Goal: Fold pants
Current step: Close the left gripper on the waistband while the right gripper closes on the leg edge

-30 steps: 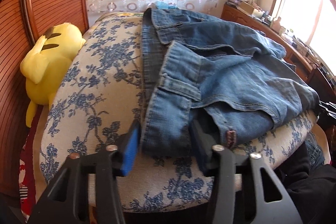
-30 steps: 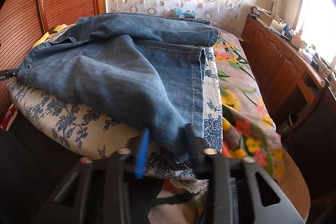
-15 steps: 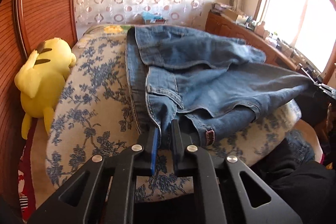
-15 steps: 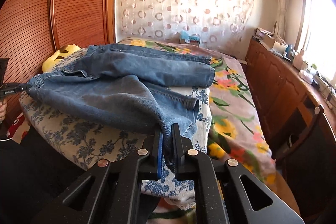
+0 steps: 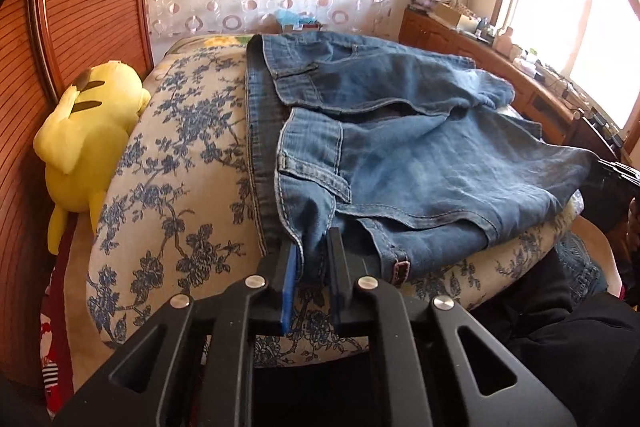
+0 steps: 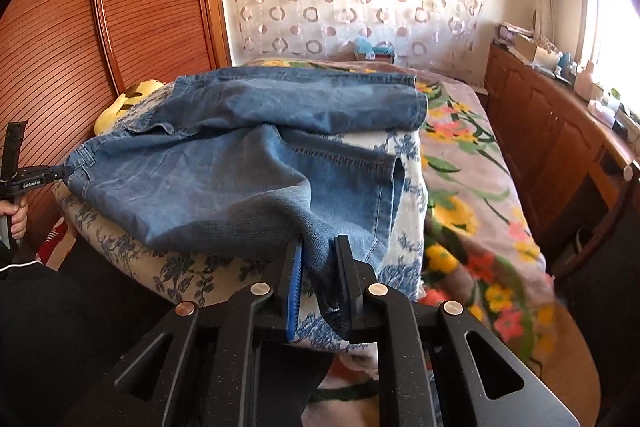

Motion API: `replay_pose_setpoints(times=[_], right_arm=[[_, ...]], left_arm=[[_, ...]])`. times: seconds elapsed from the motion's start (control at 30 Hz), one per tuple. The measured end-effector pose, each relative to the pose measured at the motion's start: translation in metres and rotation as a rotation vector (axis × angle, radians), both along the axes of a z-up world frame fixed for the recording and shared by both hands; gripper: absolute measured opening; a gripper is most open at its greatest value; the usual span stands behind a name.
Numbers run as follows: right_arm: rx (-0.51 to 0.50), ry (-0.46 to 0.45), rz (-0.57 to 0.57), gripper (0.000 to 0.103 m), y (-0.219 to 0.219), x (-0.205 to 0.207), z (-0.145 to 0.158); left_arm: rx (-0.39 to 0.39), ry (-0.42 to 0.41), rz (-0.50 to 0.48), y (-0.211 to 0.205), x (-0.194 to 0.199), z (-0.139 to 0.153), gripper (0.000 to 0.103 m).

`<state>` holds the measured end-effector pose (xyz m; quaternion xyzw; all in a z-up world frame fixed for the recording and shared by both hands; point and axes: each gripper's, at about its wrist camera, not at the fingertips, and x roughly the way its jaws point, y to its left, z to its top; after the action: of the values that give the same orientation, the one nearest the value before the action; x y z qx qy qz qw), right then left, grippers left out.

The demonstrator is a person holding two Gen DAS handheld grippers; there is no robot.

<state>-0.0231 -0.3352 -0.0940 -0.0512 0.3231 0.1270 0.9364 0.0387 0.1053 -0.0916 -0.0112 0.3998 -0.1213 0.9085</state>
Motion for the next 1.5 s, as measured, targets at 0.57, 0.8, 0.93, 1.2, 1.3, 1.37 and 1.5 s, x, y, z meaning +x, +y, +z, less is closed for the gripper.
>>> replay_pose_setpoints(times=[0.57, 0.8, 0.93, 1.2, 1.3, 1.37, 1.5], right_arm=[[-0.038, 0.04, -0.022, 0.017, 0.013, 0.012, -0.016], [-0.035, 0.038, -0.026, 0.017, 0.014, 0.012, -0.02], [-0.031, 0.045, -0.029, 0.018, 0.013, 0.012, -0.023], [-0.037, 0.056, -0.032, 0.018, 0.011, 0.011, -0.022], [-0.043, 0.056, -0.029, 0.018, 0.012, 0.01, -0.022], [-0.045, 0.059, -0.028, 0.018, 0.013, 0.01, -0.022], [-0.048, 0.064, -0.024, 0.018, 0.013, 0.01, -0.023]], left_arm=[[0.036, -0.033, 0.023, 0.012, -0.012, -0.008, 0.051], [0.053, -0.12, 0.003, 0.009, -0.016, -0.006, 0.051], [0.038, -0.065, 0.009, 0.015, -0.01, -0.005, 0.051], [-0.026, -0.031, 0.039, 0.039, -0.012, -0.005, 0.046], [-0.015, -0.018, 0.039, 0.041, -0.012, -0.009, 0.037], [-0.014, -0.014, 0.024, 0.039, -0.013, -0.012, 0.036], [-0.026, -0.014, -0.002, 0.031, -0.012, -0.015, 0.036]])
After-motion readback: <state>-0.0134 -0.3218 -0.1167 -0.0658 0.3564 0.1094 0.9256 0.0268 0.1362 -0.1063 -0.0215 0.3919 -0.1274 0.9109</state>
